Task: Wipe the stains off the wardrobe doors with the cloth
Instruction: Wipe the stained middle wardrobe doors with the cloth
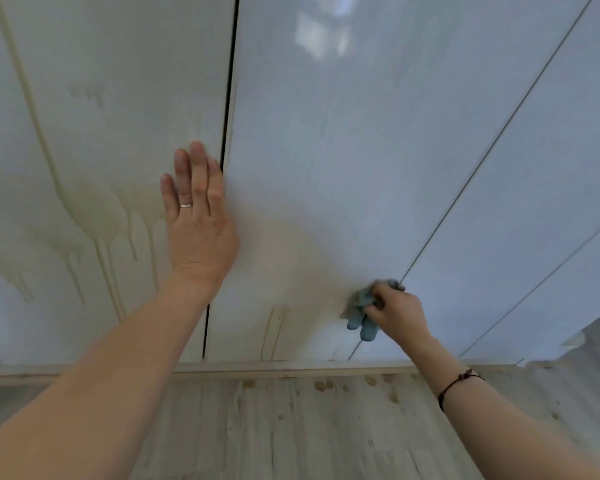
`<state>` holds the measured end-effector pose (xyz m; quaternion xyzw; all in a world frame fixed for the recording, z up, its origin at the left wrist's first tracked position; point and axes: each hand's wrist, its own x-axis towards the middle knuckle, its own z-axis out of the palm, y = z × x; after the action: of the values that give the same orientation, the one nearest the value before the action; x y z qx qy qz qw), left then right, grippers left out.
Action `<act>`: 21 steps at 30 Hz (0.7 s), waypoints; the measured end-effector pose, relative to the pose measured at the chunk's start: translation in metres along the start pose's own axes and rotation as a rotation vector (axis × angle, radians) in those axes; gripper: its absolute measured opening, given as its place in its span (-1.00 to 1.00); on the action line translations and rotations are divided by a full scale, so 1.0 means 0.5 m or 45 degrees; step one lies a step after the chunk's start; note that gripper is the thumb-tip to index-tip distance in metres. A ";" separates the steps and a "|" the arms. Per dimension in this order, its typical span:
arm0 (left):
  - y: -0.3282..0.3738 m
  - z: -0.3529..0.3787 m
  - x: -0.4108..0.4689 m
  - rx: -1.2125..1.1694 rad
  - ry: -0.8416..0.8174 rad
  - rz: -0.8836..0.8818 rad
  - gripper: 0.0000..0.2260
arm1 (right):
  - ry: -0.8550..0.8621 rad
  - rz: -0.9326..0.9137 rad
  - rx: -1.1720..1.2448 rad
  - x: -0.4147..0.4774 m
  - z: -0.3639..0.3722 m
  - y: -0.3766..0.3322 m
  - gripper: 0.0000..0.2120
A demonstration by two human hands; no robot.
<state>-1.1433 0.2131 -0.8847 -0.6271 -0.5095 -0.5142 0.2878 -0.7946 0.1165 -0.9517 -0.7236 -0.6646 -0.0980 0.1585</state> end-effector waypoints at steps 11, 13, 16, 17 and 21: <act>0.007 -0.004 -0.004 -0.039 -0.022 0.002 -0.35 | 0.752 -0.069 0.321 0.074 -0.050 -0.094 -0.87; 0.005 -0.006 -0.003 -0.026 -0.011 -0.001 -0.36 | 0.472 -0.315 0.163 0.021 0.055 -0.069 -0.87; 0.000 -0.004 -0.003 -0.018 -0.009 0.010 -0.36 | -0.143 -0.366 -0.198 -0.042 0.173 0.002 -0.81; 0.000 -0.002 -0.004 -0.017 -0.007 0.007 -0.35 | -0.358 -0.320 -0.301 -0.050 0.192 0.017 -0.73; 0.006 0.001 0.000 -0.027 0.019 -0.015 -0.34 | -0.579 -0.206 -0.139 -0.049 0.188 0.014 -0.71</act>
<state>-1.1403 0.2127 -0.8843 -0.6231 -0.5056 -0.5259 0.2820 -0.7963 0.1269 -1.0485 -0.6790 -0.7326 0.0195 -0.0428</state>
